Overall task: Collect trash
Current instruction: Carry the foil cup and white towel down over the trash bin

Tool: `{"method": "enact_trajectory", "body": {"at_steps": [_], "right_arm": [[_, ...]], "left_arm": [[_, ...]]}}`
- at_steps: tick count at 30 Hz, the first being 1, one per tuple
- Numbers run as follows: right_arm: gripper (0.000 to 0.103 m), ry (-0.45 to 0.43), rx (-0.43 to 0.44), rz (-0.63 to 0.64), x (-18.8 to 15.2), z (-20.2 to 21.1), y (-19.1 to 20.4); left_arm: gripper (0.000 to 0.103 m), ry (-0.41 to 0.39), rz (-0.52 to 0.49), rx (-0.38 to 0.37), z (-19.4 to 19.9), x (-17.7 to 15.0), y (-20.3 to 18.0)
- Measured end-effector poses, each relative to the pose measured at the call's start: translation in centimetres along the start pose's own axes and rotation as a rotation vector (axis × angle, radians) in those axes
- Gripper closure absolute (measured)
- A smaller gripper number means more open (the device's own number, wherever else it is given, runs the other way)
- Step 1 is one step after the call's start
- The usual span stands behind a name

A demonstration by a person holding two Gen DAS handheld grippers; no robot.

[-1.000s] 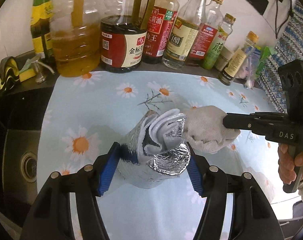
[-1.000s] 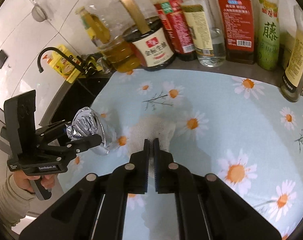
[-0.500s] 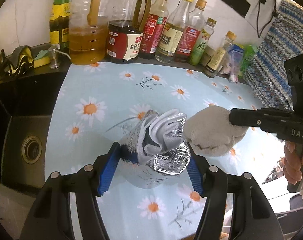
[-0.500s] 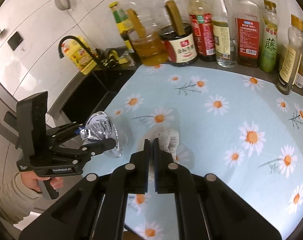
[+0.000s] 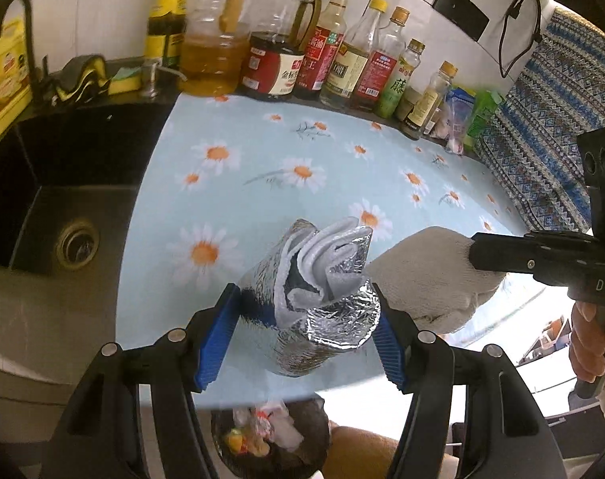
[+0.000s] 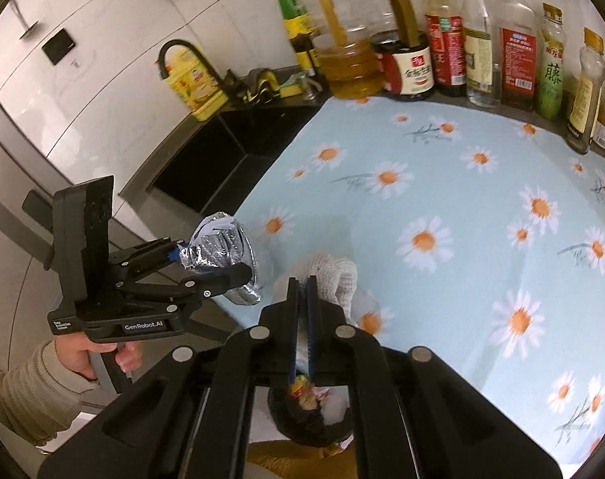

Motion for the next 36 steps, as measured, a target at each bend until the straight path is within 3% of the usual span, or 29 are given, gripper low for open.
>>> {"method": "enact_trajectory", "body": {"at_steps": [14,36], "right_arm": [[0.098,0.078,0.006,0.022,-6.1,-0.7,6.0],[0.098,0.278,-0.056,-0.037,-13.9,-6.5,4.5]], "left_arm": [[0.042,0.078,0.077,-0.043,3.4,-8.9,1.1],[0.042,0.294,0.165,-0.048,-1.1,-19.2,3.5]]}}
Point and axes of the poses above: each gripper's, at about its wrist camera, not at the fingertips, and z roughly against the way its jaws point, y to its left, x to its top, the point moved 1 cm from there along -z, roughly the way its jaws point, and after that the axes turned 8 degrees about -y, right-handed, at the moved point
